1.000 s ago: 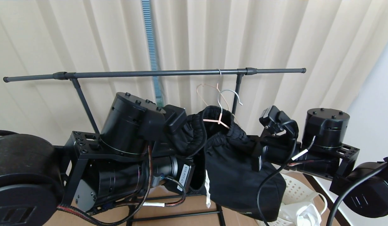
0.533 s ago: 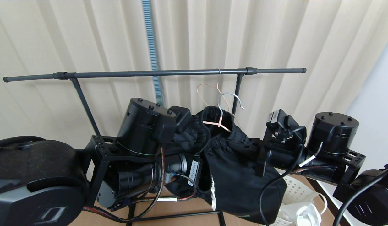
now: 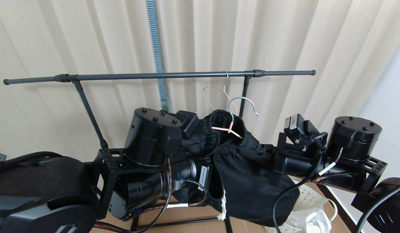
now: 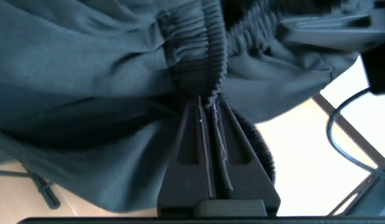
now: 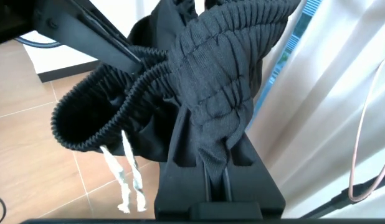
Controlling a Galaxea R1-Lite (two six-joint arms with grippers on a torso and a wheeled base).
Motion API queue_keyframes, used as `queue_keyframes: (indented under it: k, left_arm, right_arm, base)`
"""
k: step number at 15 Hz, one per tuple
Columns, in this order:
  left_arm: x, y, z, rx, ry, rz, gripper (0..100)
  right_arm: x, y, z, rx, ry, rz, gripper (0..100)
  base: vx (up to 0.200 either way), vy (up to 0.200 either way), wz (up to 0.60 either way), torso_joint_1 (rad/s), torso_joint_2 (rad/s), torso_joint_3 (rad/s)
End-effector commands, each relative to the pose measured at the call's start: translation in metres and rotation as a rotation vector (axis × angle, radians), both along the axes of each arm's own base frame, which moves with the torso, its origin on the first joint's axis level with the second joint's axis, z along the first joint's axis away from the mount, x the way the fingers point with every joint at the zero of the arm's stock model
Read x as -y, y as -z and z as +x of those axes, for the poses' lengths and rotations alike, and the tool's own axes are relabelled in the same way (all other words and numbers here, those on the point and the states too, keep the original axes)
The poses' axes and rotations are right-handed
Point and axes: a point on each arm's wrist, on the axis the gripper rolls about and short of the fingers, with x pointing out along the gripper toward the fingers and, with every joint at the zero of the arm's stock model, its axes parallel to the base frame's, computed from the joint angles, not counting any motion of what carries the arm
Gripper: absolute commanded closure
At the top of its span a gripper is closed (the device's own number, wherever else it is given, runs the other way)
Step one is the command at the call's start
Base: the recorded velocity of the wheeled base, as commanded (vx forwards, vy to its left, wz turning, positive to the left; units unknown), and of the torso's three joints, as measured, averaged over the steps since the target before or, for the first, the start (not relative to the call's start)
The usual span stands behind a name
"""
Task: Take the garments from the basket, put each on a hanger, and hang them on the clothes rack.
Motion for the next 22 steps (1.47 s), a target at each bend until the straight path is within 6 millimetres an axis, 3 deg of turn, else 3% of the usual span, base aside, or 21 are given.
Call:
queue_keyframes:
  k: [1, 5, 6, 13, 22]
  left_arm:
    - [0.000, 0.003, 0.001, -0.005, -0.001, 0.007, 100]
    - [0.000, 0.003, 0.002, -0.004, -0.004, 0.005, 100]
    - [0.001, 0.002, 0.002, -0.003, -0.004, 0.004, 0]
    - [-0.012, -0.007, -0.011, 0.018, 0.003, -0.008, 0]
    - [-0.063, -0.042, -0.046, 0.166, 0.038, -0.043, 0]
  right_arm:
    - [0.003, -0.005, -0.003, 0.014, -0.005, 0.007, 100]
    - [0.004, -0.007, -0.007, 0.020, -0.024, 0.013, 100]
    - [0.005, -0.009, -0.009, 0.025, -0.032, 0.017, 100]
    - [0.008, -0.009, -0.006, 0.024, -0.017, 0.016, 100]
    - [0.014, 0.001, 0.001, -0.010, -0.049, 0.007, 100]
  base:
    - [0.000, 0.000, 0.00, 0.000, 0.00, 0.000]
    - [0.000, 0.000, 0.00, 0.000, 0.00, 0.000]
    - [0.000, 0.000, 0.00, 0.000, 0.00, 0.000]
    - [0.000, 0.000, 0.00, 0.000, 0.00, 0.000]
    - [0.000, 0.000, 0.00, 0.000, 0.00, 0.000]
